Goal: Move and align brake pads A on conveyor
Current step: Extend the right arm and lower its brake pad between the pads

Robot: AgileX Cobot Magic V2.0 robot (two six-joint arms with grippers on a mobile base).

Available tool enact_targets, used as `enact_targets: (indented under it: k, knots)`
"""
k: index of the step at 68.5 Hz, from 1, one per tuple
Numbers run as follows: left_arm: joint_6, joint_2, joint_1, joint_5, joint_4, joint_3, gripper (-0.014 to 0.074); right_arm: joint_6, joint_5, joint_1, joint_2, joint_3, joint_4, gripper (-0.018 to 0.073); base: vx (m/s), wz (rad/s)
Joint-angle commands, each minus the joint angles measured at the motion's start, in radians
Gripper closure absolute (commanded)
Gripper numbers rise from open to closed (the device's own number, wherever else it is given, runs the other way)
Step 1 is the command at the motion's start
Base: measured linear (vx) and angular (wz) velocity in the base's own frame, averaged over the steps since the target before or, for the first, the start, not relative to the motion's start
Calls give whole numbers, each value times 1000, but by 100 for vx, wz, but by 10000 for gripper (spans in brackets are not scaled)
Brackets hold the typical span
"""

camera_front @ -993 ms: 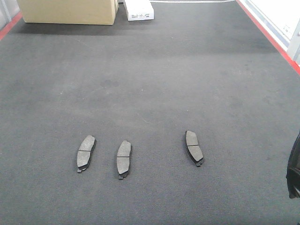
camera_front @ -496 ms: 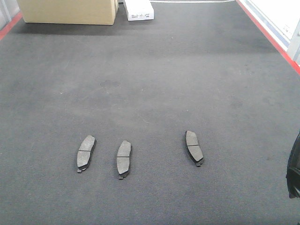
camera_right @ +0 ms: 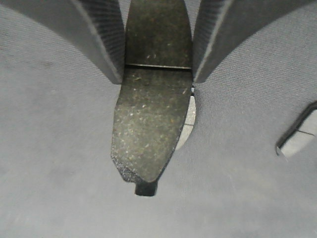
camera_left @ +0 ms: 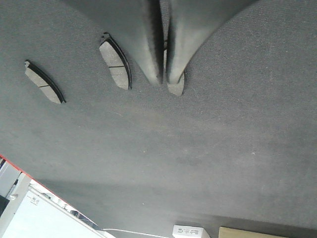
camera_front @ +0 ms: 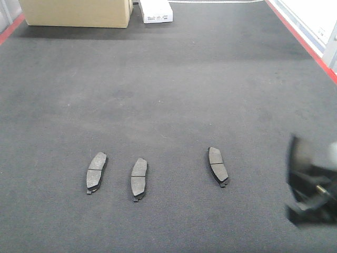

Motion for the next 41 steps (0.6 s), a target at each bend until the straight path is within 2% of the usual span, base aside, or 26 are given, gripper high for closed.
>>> enact_targets:
  k: [1,15,28,41]
  knots:
    - [-8,9,-8,-53,24,-25,603,2,-97,-1,146,-103,22,511,0,0]
    - [-8,9,-8,-53,24,-25,603,-7,-166,7,428,-212,116,508,0,0]
    - [-8,9,-8,-53,24,-25,603,-3,-193,119,641,-322,143,503,0,0]
    - [-8,9,-8,-53,24,-25,603,-2,-126,142,839,-494,296,496,0,0]
